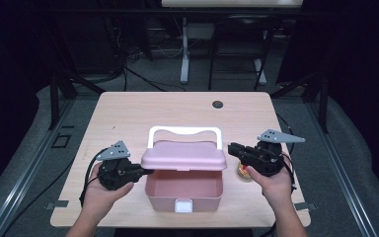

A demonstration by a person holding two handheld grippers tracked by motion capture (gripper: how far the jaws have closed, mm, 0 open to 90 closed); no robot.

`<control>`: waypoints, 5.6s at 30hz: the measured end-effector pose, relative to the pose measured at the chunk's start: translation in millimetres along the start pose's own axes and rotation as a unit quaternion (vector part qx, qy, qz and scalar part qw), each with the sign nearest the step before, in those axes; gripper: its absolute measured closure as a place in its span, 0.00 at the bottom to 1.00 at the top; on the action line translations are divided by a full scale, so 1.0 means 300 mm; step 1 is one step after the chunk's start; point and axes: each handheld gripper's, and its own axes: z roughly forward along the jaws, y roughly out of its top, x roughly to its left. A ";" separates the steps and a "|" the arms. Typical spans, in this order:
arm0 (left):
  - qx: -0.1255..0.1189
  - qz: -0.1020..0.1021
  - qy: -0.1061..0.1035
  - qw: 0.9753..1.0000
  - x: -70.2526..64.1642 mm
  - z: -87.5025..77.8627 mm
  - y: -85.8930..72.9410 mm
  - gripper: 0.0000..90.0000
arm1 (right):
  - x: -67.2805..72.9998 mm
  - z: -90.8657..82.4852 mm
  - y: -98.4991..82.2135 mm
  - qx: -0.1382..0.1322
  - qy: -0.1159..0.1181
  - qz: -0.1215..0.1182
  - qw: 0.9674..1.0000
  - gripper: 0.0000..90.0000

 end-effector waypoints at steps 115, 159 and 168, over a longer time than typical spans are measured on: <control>-0.020 -0.033 0.069 0.997 0.192 0.055 0.219 0.95 | 0.111 0.152 -0.240 0.114 0.060 -0.069 0.989 1.00; 0.004 -0.046 0.056 0.997 0.189 0.089 -0.080 0.65 | 0.109 0.155 -0.234 0.121 0.065 -0.067 0.988 1.00; -0.005 -0.060 0.061 0.996 0.226 0.134 -0.071 0.71 | 0.108 0.154 -0.235 0.121 0.065 -0.067 0.988 1.00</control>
